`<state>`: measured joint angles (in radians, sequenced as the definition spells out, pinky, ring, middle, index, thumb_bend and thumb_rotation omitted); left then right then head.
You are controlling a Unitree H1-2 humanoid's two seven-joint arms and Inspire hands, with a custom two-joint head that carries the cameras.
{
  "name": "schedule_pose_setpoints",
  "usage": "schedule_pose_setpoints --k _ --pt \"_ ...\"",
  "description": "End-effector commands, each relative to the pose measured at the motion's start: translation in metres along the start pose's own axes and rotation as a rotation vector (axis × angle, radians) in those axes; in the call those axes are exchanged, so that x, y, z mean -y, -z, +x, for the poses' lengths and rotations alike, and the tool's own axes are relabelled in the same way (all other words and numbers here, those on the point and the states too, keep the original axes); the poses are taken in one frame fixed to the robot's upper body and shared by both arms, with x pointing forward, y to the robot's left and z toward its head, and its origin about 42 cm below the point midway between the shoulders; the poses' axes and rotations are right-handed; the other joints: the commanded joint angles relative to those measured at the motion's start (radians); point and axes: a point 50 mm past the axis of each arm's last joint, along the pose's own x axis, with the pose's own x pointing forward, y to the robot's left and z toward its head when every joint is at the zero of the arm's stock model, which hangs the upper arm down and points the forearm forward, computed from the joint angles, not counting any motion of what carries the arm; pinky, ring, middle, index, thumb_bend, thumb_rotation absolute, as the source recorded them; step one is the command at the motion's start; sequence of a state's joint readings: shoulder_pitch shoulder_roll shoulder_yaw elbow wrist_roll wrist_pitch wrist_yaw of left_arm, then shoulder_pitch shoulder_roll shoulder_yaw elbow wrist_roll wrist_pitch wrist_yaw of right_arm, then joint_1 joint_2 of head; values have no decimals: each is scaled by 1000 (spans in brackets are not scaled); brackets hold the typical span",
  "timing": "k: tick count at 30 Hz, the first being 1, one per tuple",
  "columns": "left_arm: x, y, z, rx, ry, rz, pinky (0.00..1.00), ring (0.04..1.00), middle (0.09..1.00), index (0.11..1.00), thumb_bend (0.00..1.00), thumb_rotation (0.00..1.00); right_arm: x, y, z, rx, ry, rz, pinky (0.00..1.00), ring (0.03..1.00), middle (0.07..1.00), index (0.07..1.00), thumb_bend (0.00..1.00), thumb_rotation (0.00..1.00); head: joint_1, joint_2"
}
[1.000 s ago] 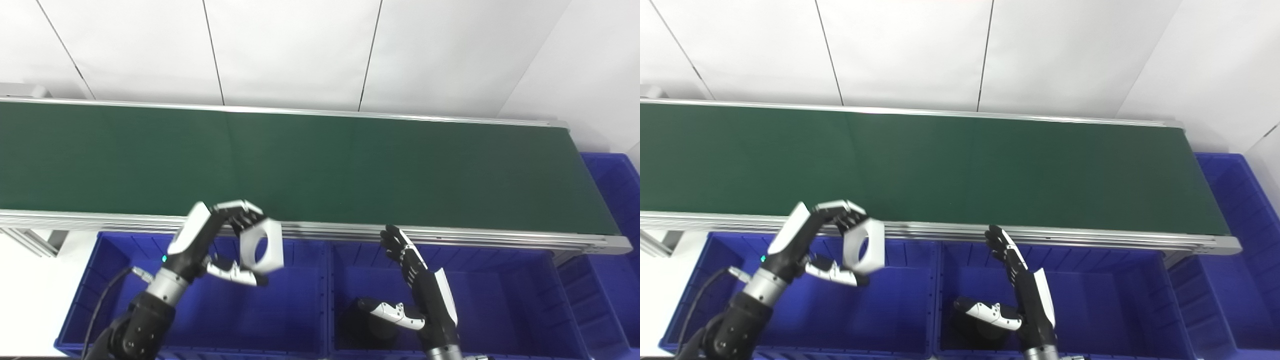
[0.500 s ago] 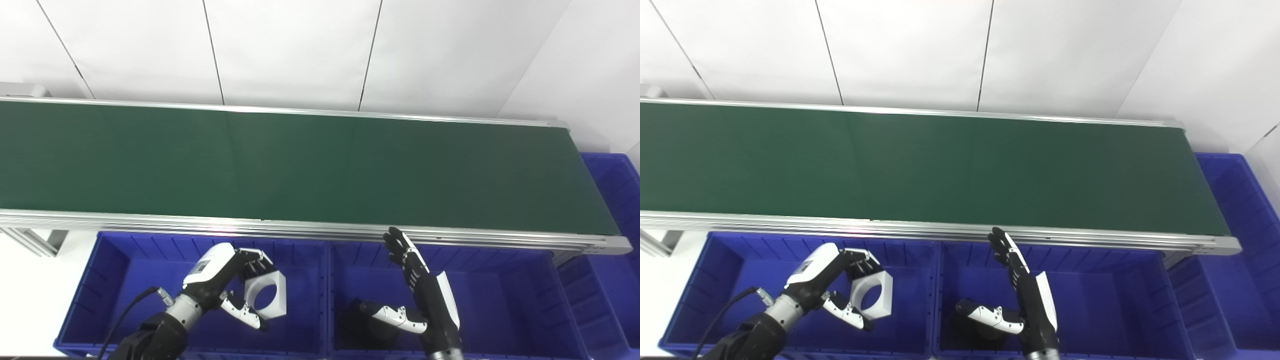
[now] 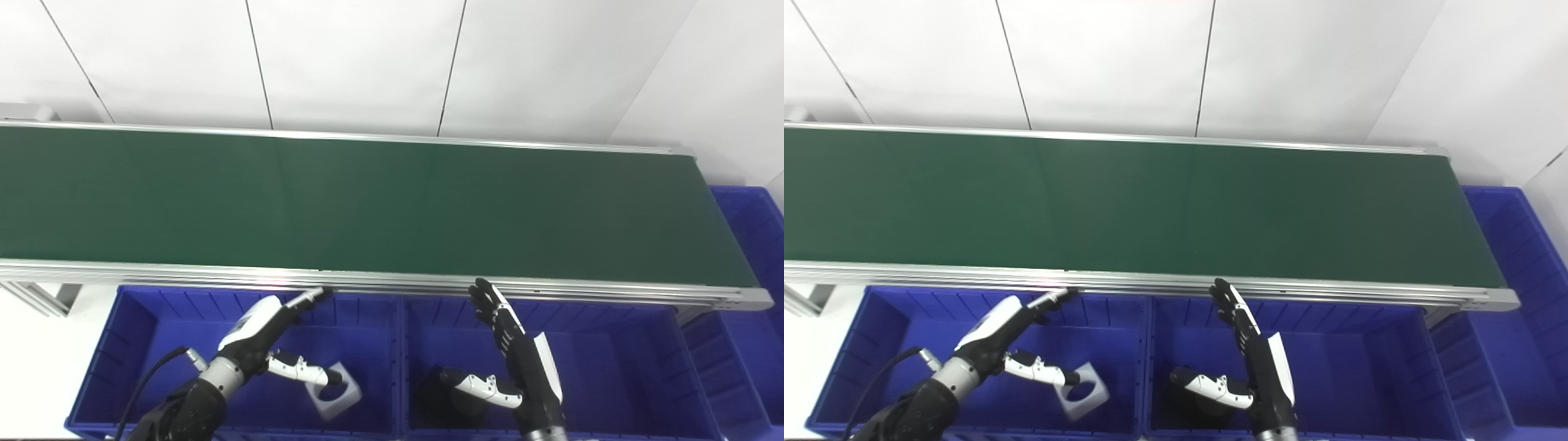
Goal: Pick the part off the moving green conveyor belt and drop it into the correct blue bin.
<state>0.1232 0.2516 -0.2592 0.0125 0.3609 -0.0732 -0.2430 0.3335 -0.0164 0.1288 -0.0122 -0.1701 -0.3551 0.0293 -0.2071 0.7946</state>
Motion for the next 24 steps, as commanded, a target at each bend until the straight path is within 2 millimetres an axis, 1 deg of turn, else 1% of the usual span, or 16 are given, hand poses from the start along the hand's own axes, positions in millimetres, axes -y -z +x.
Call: schedule_pose_setpoints --k 1,2,4,7,10,13,15,19,22,24 --pt "-1 -14 -7 138 -60 -103 829 880 900 907 852 452 1 -9 2 39 9 10 886 907 901 929 928 425 -1 0" --pt "3 -15 -10 173 -78 -157 830 879 898 904 852 448 2 -9 2 37 7 12 886 907 901 930 928 425 -2 0" --pt "13 -16 -15 235 -100 -267 842 873 880 881 852 394 3 -9 2 32 -2 17 897 915 905 934 925 411 -2 -1" --pt "22 -15 -16 282 -116 -354 822 864 877 879 852 354 4 -9 1 22 -10 13 898 919 909 938 926 398 0 -4" --pt "25 -13 -16 290 -121 -372 827 871 890 892 845 321 5 -8 1 11 -13 28 905 924 912 939 932 386 1 -5" --pt "25 -11 -17 290 -118 -375 833 875 894 898 844 308 5 -8 1 8 -20 15 898 925 918 941 940 390 3 -6" --pt "25 -10 -16 291 -120 -385 833 877 895 897 885 330 5 -9 0 5 -25 11 893 927 925 943 940 397 7 -5" --pt "25 -9 -16 296 -133 -406 826 875 896 903 899 349 5 -8 1 2 -35 3 897 926 928 944 932 399 11 -5" --pt "25 -8 -15 295 -132 -414 842 889 909 912 880 345 4 -8 2 -5 -37 7 905 930 931 944 933 389 12 -6" --pt "24 -7 -15 298 -139 -411 851 894 913 916 848 340 4 -9 2 -13 -40 7 917 940 937 945 935 396 11 -6"
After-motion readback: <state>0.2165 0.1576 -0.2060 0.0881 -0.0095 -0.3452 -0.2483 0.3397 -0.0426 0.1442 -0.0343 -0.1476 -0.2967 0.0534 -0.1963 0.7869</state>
